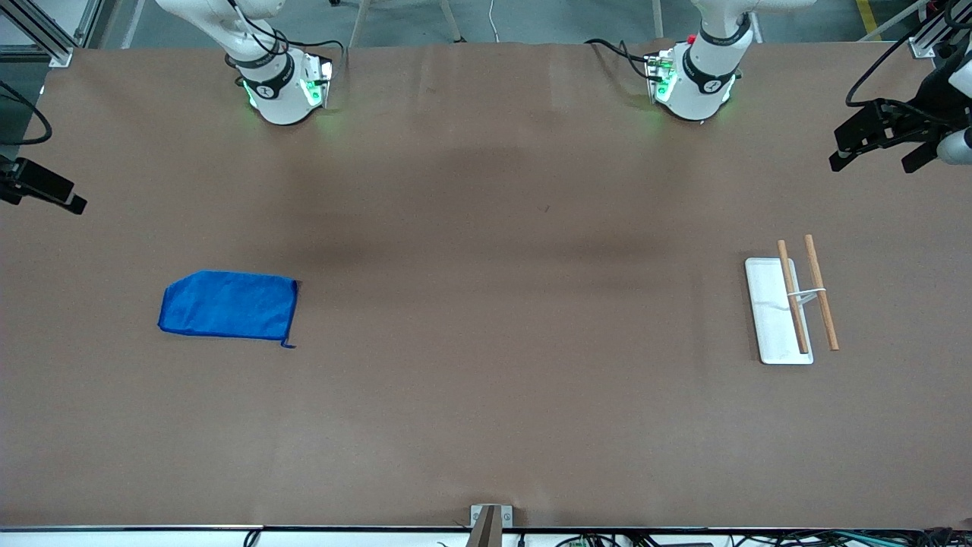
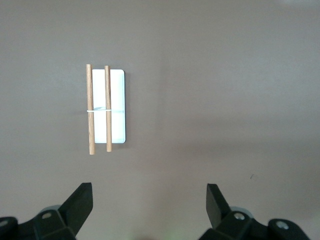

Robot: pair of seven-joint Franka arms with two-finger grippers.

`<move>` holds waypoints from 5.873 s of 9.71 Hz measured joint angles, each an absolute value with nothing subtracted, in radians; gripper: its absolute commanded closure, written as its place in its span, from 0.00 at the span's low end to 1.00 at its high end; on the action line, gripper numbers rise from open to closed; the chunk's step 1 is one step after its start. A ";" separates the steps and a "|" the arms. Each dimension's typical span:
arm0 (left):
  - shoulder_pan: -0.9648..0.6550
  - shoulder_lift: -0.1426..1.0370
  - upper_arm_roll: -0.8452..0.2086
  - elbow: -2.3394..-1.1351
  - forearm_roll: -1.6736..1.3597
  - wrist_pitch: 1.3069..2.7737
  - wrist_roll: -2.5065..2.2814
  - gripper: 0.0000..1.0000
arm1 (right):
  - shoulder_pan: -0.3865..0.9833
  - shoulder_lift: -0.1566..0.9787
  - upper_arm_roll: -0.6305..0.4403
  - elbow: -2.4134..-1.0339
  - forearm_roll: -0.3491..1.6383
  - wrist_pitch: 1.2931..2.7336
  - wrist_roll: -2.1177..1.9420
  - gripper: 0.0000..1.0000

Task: Right arm passes towel to left arm to hang

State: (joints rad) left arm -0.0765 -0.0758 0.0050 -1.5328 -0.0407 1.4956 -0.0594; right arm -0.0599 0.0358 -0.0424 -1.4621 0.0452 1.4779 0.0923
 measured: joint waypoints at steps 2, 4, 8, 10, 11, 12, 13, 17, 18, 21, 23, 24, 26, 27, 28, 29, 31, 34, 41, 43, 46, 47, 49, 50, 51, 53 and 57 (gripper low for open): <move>-0.077 -0.075 0.005 -1.533 -0.041 1.496 -0.059 0.00 | -0.060 0.036 -0.043 -1.462 0.045 1.478 0.092 0.00; -0.078 -0.072 0.004 -1.533 -0.041 1.496 -0.059 0.00 | -0.061 0.036 -0.043 -1.463 0.045 1.478 0.092 0.00; -0.079 -0.069 0.003 -1.534 -0.041 1.496 -0.059 0.00 | -0.069 0.084 -0.046 -1.557 0.043 1.585 0.018 0.00; -0.083 -0.069 0.001 -1.534 -0.041 1.496 -0.059 0.00 | -0.090 0.152 -0.048 -1.689 0.042 1.776 -0.049 0.00; -0.083 -0.069 0.000 -1.534 -0.041 1.496 -0.060 0.00 | -0.095 0.179 -0.048 -1.767 0.042 1.884 -0.080 0.00; -0.084 -0.069 0.000 -1.534 -0.041 1.496 -0.060 0.00 | -0.103 0.205 -0.049 -1.844 0.040 1.993 -0.110 0.00; -0.083 -0.068 0.000 -1.534 -0.041 1.496 -0.060 0.00 | -0.119 0.236 -0.050 -1.913 0.039 2.100 -0.135 0.00; -0.081 -0.059 0.002 -1.535 -0.041 1.496 -0.060 0.00 | -0.151 0.402 -0.047 -2.036 0.039 2.392 -0.177 0.00; -0.080 -0.058 0.002 -1.535 -0.041 1.496 -0.060 0.00 | -0.151 0.426 -0.044 -2.049 0.039 2.444 -0.178 0.00; -0.080 -0.057 0.002 -1.535 -0.041 1.496 -0.060 0.00 | -0.145 0.461 -0.036 -2.099 0.039 2.533 -0.180 0.00; -0.080 -0.057 0.002 -1.535 -0.041 1.497 -0.059 0.00 | -0.139 0.463 -0.035 -2.110 0.039 2.546 -0.180 0.00; -0.080 -0.057 0.002 -1.535 -0.041 1.498 -0.059 0.00 | -0.138 0.469 -0.035 -2.113 0.039 2.559 -0.180 0.02; -0.079 -0.057 0.002 -1.534 -0.041 1.499 -0.059 0.00 | -0.135 0.487 -0.035 -2.123 0.039 2.593 -0.181 0.15; -0.079 -0.057 0.002 -1.534 -0.041 1.499 -0.059 0.00 | -0.133 0.492 -0.035 -2.127 0.039 2.599 -0.181 0.41; -0.080 -0.057 0.002 -1.534 -0.041 1.499 -0.059 0.00 | -0.132 0.496 -0.035 -2.128 0.039 2.600 -0.181 0.71; -0.080 -0.057 0.002 -1.534 -0.041 1.499 -0.059 0.00 | -0.132 0.496 -0.035 -2.128 0.039 2.601 -0.181 0.88; -0.081 -0.057 0.001 -1.534 -0.041 1.499 -0.059 0.00 | -0.131 0.488 -0.035 -2.127 0.039 2.600 -0.181 0.96; -0.085 -0.057 -0.002 -1.535 -0.041 1.498 -0.059 0.00 | -0.126 0.465 -0.034 -2.094 0.039 2.498 -0.181 0.97; -0.102 -0.054 -0.041 -1.540 -0.042 1.498 -0.058 0.00 | 0.163 0.244 -0.014 -1.614 0.058 1.714 0.146 0.99; -0.102 -0.052 -0.048 -1.547 -0.091 1.497 -0.058 0.00 | 0.356 0.250 -0.003 -1.582 0.157 1.721 0.347 0.99; -0.102 -0.045 -0.053 -1.585 -0.253 1.496 -0.058 0.00 | 0.501 0.271 -0.003 -1.553 0.425 1.826 0.419 0.99; -0.102 -0.033 -0.054 -1.602 -0.322 1.496 -0.051 0.00 | 0.504 0.280 -0.004 -1.553 0.552 1.858 0.412 0.99; -0.099 0.019 -0.055 -1.629 -0.499 1.495 0.010 0.00 | 0.532 0.316 -0.004 -1.553 0.811 1.905 0.351 0.99; -0.100 0.055 -0.055 -1.651 -0.595 1.495 0.043 0.00 | 0.553 0.339 -0.004 -1.556 0.941 1.916 0.289 0.99; -0.100 0.094 -0.055 -1.670 -0.682 1.495 0.061 0.00 | 0.566 0.357 -0.005 -1.561 1.076 1.919 0.231 0.99; -0.102 0.165 -0.065 -1.705 -0.838 1.494 0.089 0.00 | 0.574 0.371 -0.005 -1.568 1.278 1.919 0.184 0.99; -0.100 0.226 -0.099 -1.812 -1.056 1.541 0.222 0.00 | 0.634 0.371 -0.005 -1.572 1.546 2.000 0.179 0.99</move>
